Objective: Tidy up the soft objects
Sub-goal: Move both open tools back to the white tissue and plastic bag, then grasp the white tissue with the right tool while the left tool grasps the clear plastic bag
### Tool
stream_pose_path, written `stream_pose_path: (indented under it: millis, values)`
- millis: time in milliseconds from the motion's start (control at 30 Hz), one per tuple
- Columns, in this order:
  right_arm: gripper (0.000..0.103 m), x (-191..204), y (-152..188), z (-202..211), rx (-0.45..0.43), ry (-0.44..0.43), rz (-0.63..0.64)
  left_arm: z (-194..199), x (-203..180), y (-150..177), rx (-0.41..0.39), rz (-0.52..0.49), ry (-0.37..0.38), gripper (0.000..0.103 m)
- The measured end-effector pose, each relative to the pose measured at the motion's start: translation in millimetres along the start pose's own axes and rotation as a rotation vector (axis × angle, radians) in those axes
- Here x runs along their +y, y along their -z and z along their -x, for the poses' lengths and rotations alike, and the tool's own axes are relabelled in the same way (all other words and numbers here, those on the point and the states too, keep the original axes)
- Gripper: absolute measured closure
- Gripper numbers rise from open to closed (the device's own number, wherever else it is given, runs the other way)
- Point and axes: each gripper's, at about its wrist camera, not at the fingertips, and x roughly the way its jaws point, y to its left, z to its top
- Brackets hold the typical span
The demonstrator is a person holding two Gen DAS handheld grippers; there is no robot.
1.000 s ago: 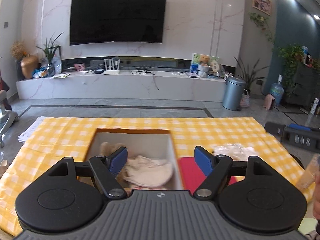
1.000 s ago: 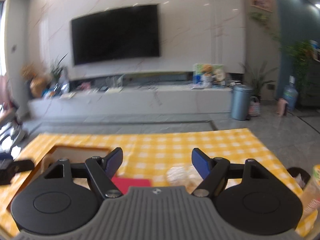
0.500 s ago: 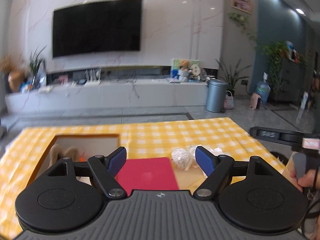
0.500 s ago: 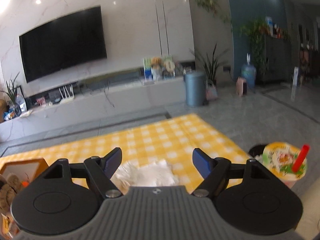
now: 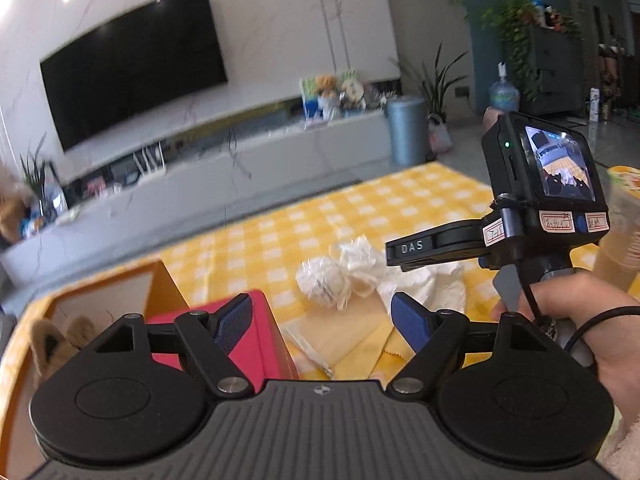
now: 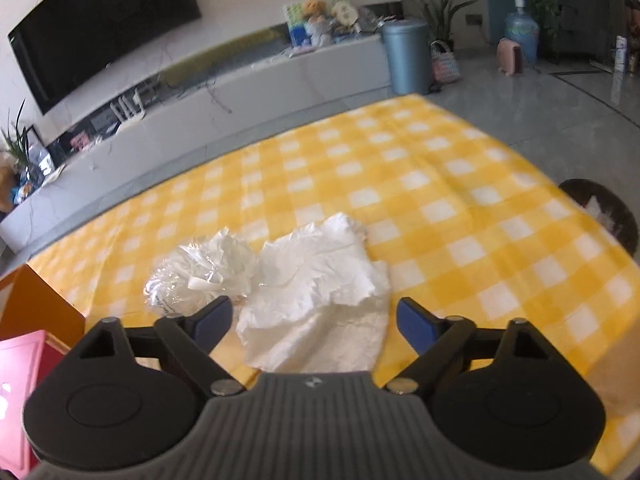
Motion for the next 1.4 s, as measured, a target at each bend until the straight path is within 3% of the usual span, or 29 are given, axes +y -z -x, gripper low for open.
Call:
stream_pose_path:
  millis: [133,367,500,533,767,833,900,1000,1067,1200,1400]
  values:
    - [0.009,5.7,-4.6,-28.9,0.019,0.041,0.090,-17.1,9.1,-0.2,0.059,0.020,0.024,0.010]
    - [0.009,8.8,-2.0,-60.5,0.079,0.048,0.130,-48.5,22.7,-15.2,0.182,0.071,-0.016,0.010]
    - [0.009,5.2,0.1,-71.3,0.103,0.040,0.142,-56.8,24.2,-21.3,0.218,0.029,-0.023,0.010]
    - [0.012,0.7,0.4,-73.5,0.109,0.028,0.118,-59.1,25.2,-23.0,0.228,0.020,-0.019,0.010]
    - [0.054,-12.0,-2.3,-68.9,0.122,0.078,0.084,-74.5,30.9,-45.2,0.292,0.042,0.023,0.010]
    - [0.061,-16.0,-3.5,-66.7,0.131,0.078,0.068,-80.9,31.5,-53.4,0.314,0.035,0.012,0.010]
    - [0.062,-19.8,-4.5,-66.2,0.141,0.069,0.048,-88.1,29.5,-62.6,0.329,0.017,0.016,0.010]
    - [0.062,-21.5,-5.4,-66.4,0.149,0.062,0.029,-100.6,23.5,-74.9,0.332,-0.081,0.097,0.010]
    - [0.062,-21.9,-6.9,-66.8,0.156,0.065,0.028,-113.4,12.2,-74.8,0.371,-0.218,0.155,0.009]
    - [0.061,-20.4,-6.9,-66.3,0.164,0.067,0.033,-138.1,-7.3,-60.8,0.393,-0.472,0.155,0.009]
    - [0.060,-24.1,-9.4,-68.0,0.178,0.060,0.018,-171.3,-17.5,-52.8,0.385,-0.568,0.167,0.009]
